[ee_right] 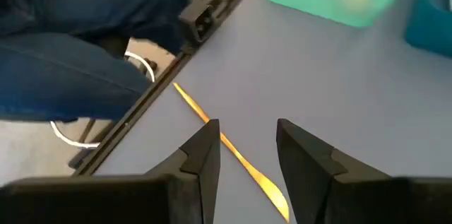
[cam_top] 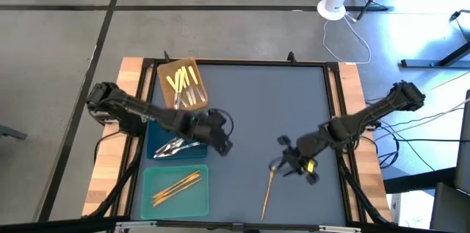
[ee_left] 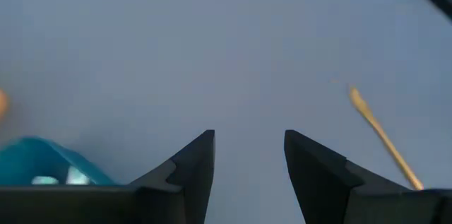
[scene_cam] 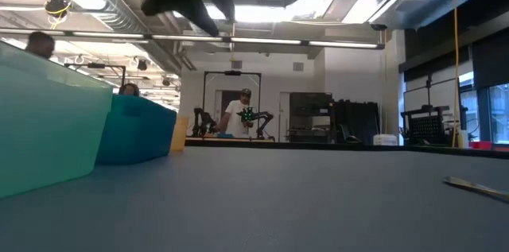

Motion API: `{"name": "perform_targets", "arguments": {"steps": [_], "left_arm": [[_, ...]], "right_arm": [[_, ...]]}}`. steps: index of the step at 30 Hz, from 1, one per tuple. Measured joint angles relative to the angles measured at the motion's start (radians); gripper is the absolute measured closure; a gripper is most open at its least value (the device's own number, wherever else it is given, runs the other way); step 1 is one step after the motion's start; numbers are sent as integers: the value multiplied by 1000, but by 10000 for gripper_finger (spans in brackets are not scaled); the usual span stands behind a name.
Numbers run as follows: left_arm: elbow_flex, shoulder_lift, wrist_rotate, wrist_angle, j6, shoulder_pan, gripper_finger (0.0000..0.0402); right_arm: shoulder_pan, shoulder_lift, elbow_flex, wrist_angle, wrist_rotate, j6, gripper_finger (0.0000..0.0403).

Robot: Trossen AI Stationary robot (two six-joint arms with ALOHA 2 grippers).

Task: Sort silverware by color (type)
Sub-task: Put the gold knife into the green bin

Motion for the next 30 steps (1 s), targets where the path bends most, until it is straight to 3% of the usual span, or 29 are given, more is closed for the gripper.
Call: {"name": "perform_targets", "arguments": {"steps": [6, 13, 30], "left_arm": [[0, 0, -57, 58, -61, -136, 236], [0, 0, -125, 143, -61, -230, 237], [0, 0, -193, 161, -62, -279, 237]], "right_arm": [[112, 92, 0, 60, 100, -95, 276], [134, 222, 0, 61, 144, -120, 276], [134, 399, 0, 186, 136, -181, 276]]}}
